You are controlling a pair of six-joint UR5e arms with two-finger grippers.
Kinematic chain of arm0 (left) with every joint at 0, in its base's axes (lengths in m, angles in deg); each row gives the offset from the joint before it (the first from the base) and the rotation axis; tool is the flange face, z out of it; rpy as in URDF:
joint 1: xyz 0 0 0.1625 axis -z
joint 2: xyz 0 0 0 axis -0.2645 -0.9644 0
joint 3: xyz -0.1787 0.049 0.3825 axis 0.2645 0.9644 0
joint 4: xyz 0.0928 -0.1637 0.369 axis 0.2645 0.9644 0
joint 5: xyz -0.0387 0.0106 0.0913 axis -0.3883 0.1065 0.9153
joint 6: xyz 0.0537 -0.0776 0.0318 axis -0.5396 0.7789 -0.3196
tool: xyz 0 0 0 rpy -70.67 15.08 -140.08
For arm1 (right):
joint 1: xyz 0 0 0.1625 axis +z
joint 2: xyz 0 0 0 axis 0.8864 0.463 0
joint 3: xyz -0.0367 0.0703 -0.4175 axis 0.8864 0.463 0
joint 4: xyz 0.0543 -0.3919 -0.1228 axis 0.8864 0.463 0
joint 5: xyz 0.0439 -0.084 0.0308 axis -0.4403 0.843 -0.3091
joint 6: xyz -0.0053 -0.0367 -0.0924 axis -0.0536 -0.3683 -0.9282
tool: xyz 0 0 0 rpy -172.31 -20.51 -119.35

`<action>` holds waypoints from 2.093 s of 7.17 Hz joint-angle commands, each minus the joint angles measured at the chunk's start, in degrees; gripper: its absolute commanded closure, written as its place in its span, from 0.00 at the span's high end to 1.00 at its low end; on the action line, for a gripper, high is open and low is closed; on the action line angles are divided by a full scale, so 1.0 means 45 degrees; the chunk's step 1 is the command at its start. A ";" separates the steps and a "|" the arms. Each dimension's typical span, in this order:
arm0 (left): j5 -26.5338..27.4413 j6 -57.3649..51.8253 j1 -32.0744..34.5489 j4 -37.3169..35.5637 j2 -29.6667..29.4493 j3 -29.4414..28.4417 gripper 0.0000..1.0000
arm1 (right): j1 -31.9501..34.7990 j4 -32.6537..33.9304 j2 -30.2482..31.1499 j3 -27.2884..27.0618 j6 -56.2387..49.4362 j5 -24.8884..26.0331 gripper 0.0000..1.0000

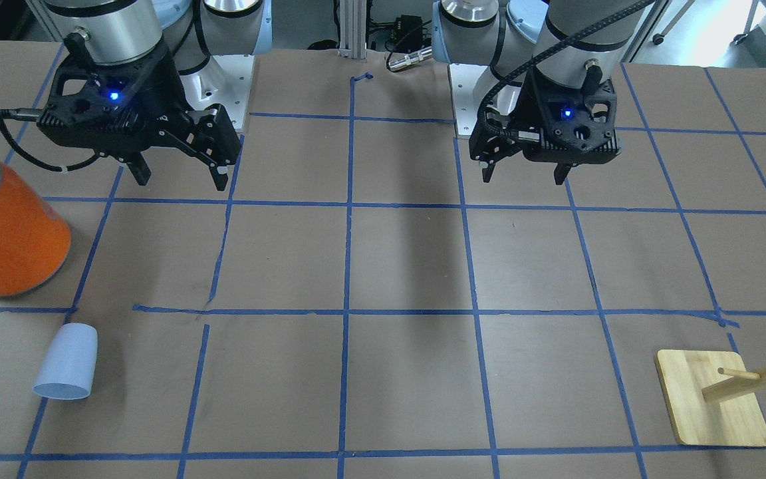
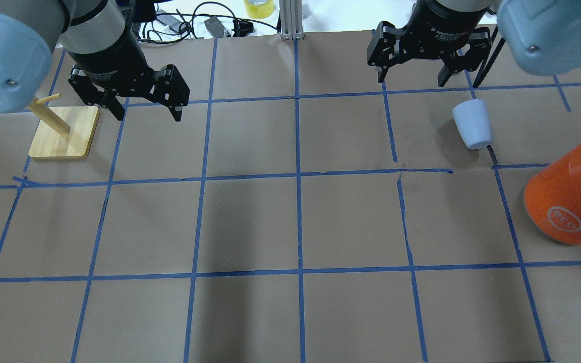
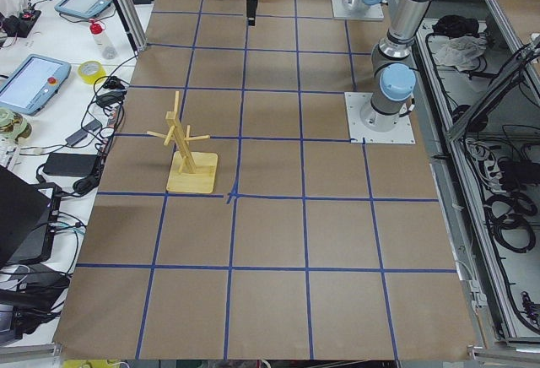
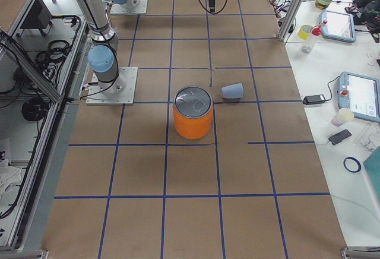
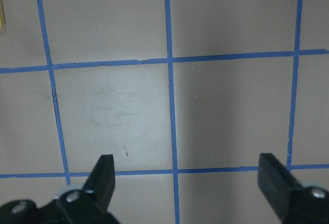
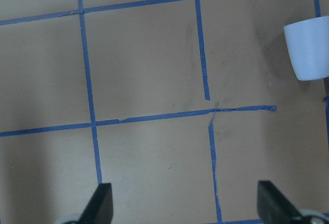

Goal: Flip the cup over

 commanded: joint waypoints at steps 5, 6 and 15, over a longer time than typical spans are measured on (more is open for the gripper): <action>0.0000 0.0000 -0.0008 0.0000 -0.0060 0.0020 1.00 | -0.0039 -0.0140 0.0021 -0.0003 0.0001 0.0089 1.00; 0.0000 0.0000 -0.0008 0.0000 -0.0040 0.0000 1.00 | -0.0039 -0.0140 0.0021 -0.0003 0.0001 0.0089 1.00; 0.0000 0.0000 -0.0008 -0.0020 -0.0040 0.0000 1.00 | -0.3410 -0.0142 -0.0579 -0.0294 -0.2935 -0.0046 1.00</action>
